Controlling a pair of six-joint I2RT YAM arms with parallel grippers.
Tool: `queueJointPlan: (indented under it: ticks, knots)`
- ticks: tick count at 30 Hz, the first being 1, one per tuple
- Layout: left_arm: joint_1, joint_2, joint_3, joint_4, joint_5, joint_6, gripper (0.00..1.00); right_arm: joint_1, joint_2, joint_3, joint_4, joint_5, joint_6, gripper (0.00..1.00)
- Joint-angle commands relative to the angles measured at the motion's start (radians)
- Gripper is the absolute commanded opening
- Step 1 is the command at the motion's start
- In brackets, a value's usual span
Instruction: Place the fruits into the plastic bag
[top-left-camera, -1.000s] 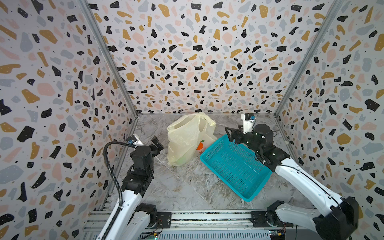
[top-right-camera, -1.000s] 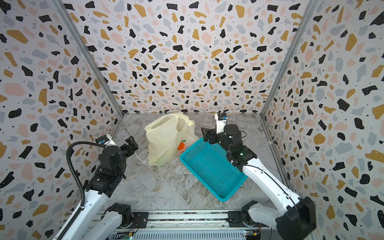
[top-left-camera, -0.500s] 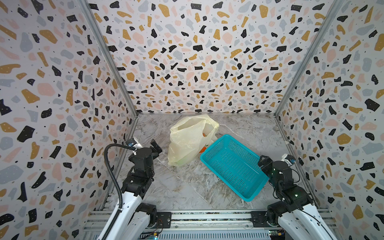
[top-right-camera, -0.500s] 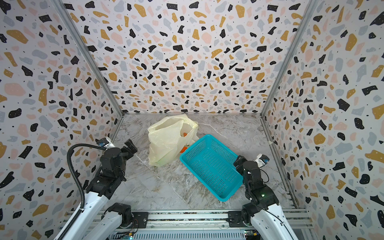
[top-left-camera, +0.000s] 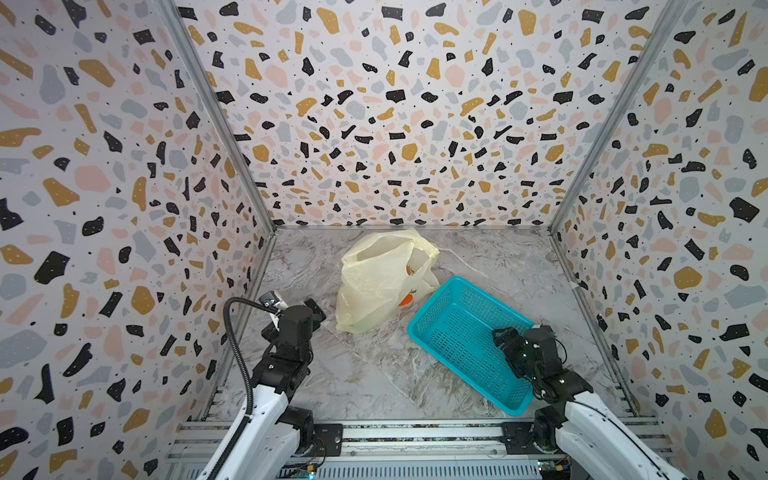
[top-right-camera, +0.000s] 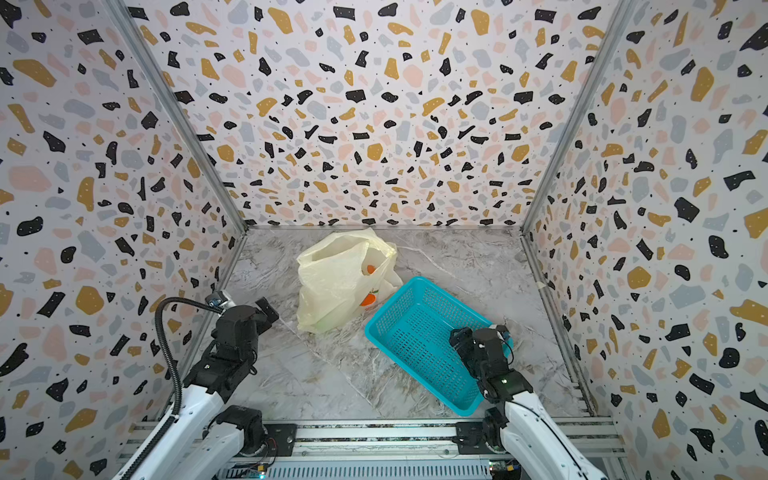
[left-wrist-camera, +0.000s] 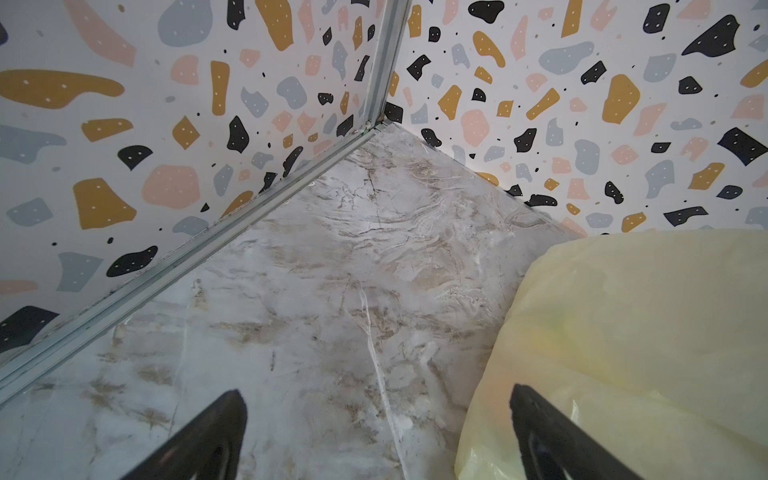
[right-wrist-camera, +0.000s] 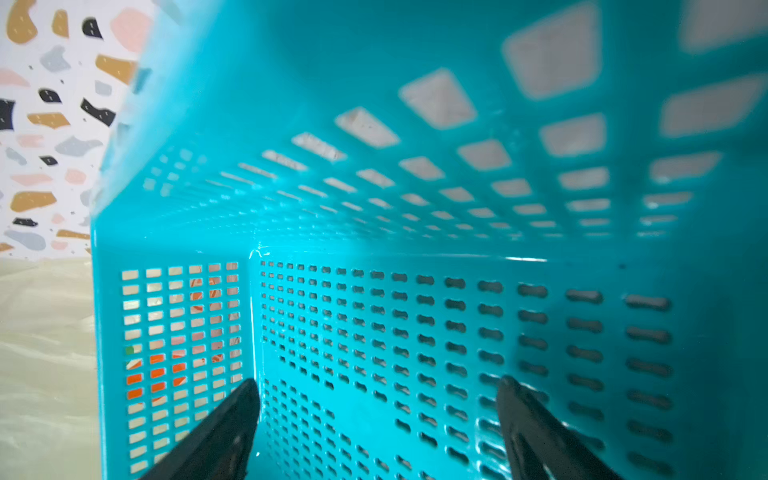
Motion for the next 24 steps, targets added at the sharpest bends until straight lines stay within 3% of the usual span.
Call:
queueJointPlan:
  ticks: [1,4,7,12,18,20,24]
  knots:
    - [-0.005,-0.002,-0.013,0.032,-0.012,0.000,1.00,0.014,0.152,0.133,0.201,-0.127,-0.185,0.89]
    - [-0.005,0.001,-0.022,0.038,-0.004,-0.003,1.00,0.021,0.349,0.264,0.211,-0.237,-0.259,0.89]
    - [-0.004,0.002,-0.018,0.035,-0.001,0.005,1.00,0.067,0.487,0.396,0.204,-0.274,-0.364,0.89]
    - [-0.004,0.012,-0.011,0.029,-0.003,0.018,0.99,0.049,0.527,0.629,0.095,-0.211,-0.533,0.91]
    - [-0.004,0.056,-0.002,0.053,0.012,0.009,1.00,-0.257,0.437,0.643,0.071,-0.025,-0.606,0.96]
    - [-0.004,0.078,0.009,0.066,0.001,0.000,1.00,-0.349,0.460,0.613,0.084,0.057,-0.612,0.96]
    - [-0.004,0.123,0.016,0.174,-0.056,0.020,1.00,-0.459,0.590,0.542,0.173,0.093,-0.633,0.97]
